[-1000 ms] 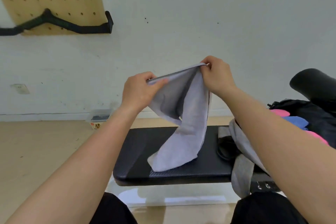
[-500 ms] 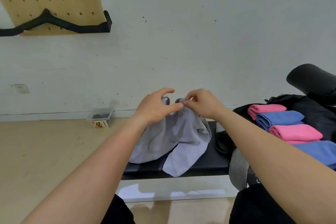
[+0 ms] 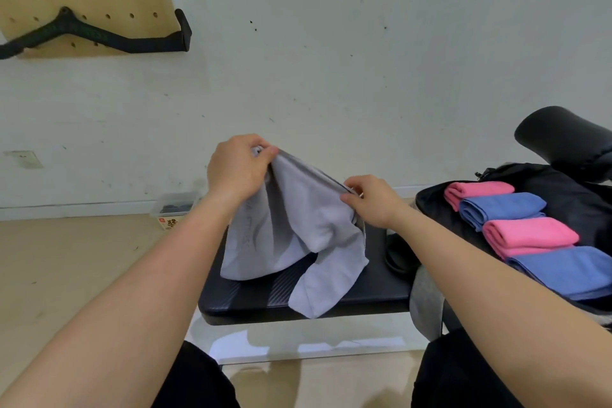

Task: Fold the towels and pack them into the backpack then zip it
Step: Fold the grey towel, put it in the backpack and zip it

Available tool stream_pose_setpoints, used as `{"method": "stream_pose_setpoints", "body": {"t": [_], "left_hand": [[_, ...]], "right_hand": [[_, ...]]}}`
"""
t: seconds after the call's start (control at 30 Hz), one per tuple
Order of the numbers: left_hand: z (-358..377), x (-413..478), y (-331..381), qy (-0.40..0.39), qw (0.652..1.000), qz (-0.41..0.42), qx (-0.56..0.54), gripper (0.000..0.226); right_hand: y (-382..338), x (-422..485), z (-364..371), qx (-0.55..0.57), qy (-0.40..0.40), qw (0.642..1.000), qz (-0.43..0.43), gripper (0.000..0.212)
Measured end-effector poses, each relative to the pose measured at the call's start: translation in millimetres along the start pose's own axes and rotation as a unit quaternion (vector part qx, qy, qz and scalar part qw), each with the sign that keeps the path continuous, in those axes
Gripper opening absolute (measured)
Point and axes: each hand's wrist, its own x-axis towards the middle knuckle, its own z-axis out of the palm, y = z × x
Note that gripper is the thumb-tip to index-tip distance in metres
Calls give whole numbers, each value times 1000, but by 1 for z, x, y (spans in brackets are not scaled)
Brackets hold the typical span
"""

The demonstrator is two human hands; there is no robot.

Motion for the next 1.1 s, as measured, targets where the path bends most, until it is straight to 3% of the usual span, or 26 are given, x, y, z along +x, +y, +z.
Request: {"method": "stream_pose_setpoints", "body": {"t": [0.17, 0.33, 0.43, 0.5, 0.63, 0.73, 0.83, 0.9, 1.0, 1.1], "left_hand": [[-18, 9, -30, 73, 994, -73, 31, 21], [-23, 9, -45, 96, 988, -113, 43, 26], [-20, 6, -44, 42, 995, -88, 19, 25], [-12, -1, -38, -24, 997, -67, -10, 23], [23, -25, -26, -158, 986, -45, -19, 15], [56, -47, -25, -215, 973, -84, -25, 13], [77, -71, -24, -253, 947, -166, -104, 20], [87, -85, -26, -253, 941, -177, -141, 21], [98, -104, -32, -261, 936, -143, -186, 16], [106, -109, -34, -274, 928, -131, -217, 14]], "right_hand": [[14, 3, -11, -24, 4, 999, 26, 9], [16, 15, -37, -47, 61, 996, 32, 20], [-1, 23, -61, -2, 118, 993, 26, 7], [-15, 27, -69, 12, 129, 992, 14, 13], [-14, 27, -46, -63, 48, 996, 46, 25], [7, 14, -7, -110, -11, 989, 100, 37], [23, -4, 29, -92, -23, 985, 142, 54], [33, -13, 49, -81, -20, 985, 148, 57], [41, -24, 68, -57, -22, 988, 145, 52], [40, -22, 70, -23, -25, 993, 110, 26]]}}
